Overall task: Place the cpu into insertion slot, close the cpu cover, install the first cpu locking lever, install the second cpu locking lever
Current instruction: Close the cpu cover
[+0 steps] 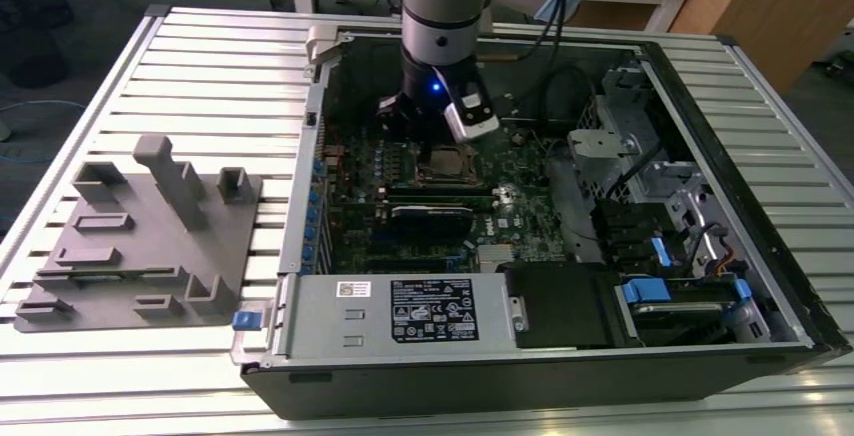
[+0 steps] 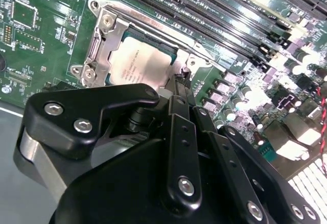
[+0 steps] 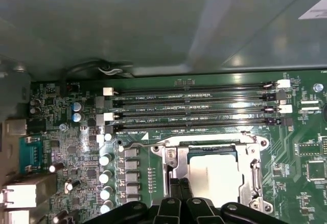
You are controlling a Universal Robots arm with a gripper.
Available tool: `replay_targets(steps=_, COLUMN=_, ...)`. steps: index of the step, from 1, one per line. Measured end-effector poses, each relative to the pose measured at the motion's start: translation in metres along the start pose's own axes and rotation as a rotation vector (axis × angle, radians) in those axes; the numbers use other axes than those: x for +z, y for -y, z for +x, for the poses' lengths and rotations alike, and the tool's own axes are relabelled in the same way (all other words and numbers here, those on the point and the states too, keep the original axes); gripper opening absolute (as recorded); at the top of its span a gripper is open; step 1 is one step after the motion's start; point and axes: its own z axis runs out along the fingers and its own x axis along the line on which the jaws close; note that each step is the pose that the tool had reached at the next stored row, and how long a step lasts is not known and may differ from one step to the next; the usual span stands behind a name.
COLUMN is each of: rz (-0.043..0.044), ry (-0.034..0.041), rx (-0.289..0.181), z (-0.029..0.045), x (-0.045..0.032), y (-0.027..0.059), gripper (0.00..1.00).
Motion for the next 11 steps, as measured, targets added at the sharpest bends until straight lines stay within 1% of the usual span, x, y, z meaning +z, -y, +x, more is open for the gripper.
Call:
replay_targets(steps=3, rz=0.0, ry=0.0, rx=0.0, z=0.0, x=-0.0042, y=-0.0002, gripper=0.1)
replay_targets(steps=8, rz=-0.0002, ry=0.0001, rx=0.0, z=-0.0002, x=-0.0045, y=-0.0003, gripper=0.1)
replay_targets(steps=9, rz=0.0001, ry=-0.0001, rx=0.0, z=-0.001, x=-0.0045, y=-0.0003, gripper=0.1)
replay_targets(steps=11, rz=0.0001, ry=-0.0001, rx=0.0, z=-0.0051, x=-0.0044, y=-0.0006, gripper=0.1)
